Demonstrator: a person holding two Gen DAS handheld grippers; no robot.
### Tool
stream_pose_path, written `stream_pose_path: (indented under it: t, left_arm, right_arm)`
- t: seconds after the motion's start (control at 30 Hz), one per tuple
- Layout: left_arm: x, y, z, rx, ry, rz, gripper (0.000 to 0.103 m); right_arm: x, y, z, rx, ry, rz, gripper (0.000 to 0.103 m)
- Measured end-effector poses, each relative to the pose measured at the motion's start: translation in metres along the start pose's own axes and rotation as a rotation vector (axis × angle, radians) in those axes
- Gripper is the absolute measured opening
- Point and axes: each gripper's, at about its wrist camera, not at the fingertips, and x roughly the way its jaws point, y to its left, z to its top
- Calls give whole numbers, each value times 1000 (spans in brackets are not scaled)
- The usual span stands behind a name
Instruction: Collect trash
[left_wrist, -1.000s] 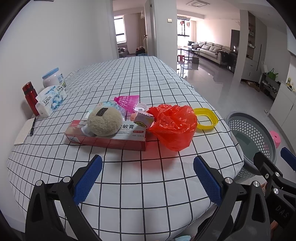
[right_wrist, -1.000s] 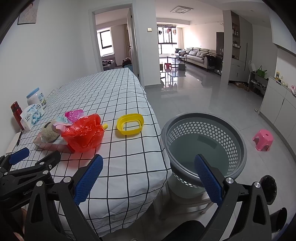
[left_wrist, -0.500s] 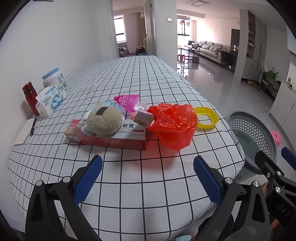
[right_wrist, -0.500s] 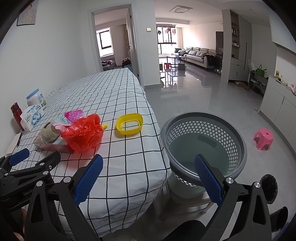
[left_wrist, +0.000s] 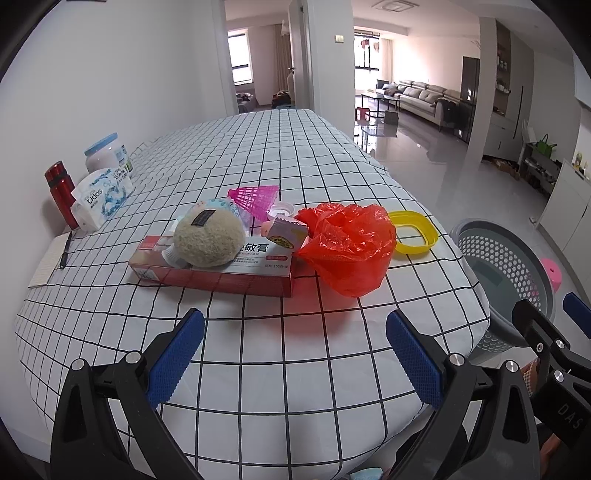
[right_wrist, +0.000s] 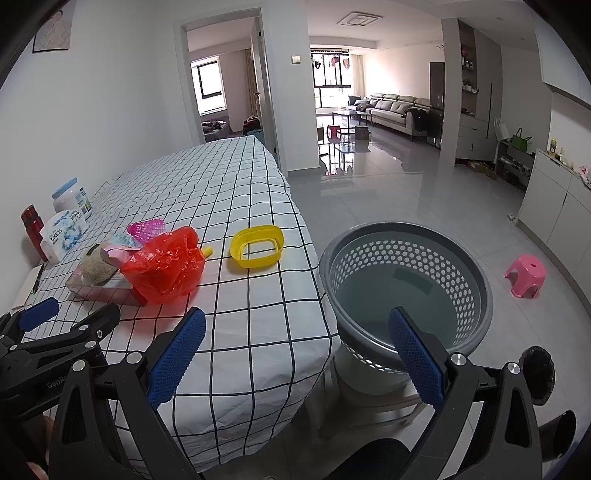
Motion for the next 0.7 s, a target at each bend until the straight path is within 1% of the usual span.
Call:
stream_pose_path:
  t: [0.7]
  left_arm:
    - [2,0,-3,-4,1,3,97]
  right_arm:
    - [4,0,-2,0,4,5,95]
